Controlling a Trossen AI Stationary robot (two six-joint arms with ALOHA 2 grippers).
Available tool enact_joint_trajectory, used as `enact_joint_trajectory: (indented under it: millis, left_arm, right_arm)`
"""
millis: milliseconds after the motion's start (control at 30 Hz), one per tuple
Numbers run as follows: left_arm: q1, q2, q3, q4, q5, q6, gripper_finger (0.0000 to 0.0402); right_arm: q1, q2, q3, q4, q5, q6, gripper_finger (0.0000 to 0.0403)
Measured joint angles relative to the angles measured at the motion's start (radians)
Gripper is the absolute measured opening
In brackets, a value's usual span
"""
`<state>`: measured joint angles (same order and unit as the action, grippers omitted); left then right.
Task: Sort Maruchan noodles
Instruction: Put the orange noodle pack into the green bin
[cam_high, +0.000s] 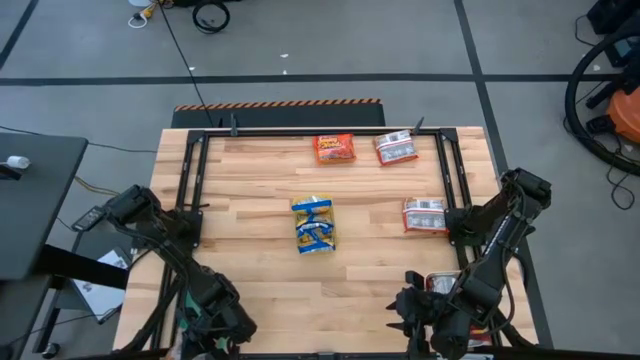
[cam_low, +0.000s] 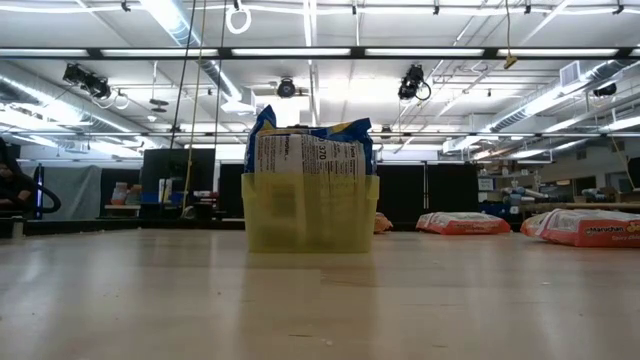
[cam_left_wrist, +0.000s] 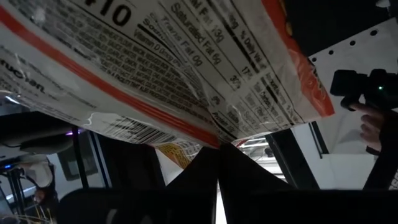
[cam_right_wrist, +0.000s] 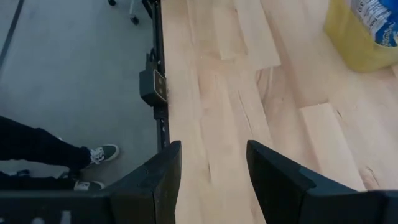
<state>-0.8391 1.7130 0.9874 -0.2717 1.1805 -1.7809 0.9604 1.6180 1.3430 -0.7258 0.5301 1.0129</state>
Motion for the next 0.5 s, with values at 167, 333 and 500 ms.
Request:
enact_joint_trajectory:
  millis: [167, 333, 500]
  left_arm:
    - [-0.001, 0.0, 0.0, 0.0, -0.001, -0.018, 0.0021]
    - [-0.002, -0.001, 0.026, 0.002, -0.01, -0.021, 0.0066]
    - [-0.006, -0.001, 0.034, -0.002, -0.016, -0.022, 0.0098]
  right_arm:
    - [-0.003, 0.0, 0.0, 0.0, -0.001, -0.029, 0.0187]
    - [-0.009, 0.0, 0.0, 0.0, -0.001, -0.057, 0.0187]
    - [-0.009, 0.0, 0.0, -0.001, -0.005, -0.107, 0.0187]
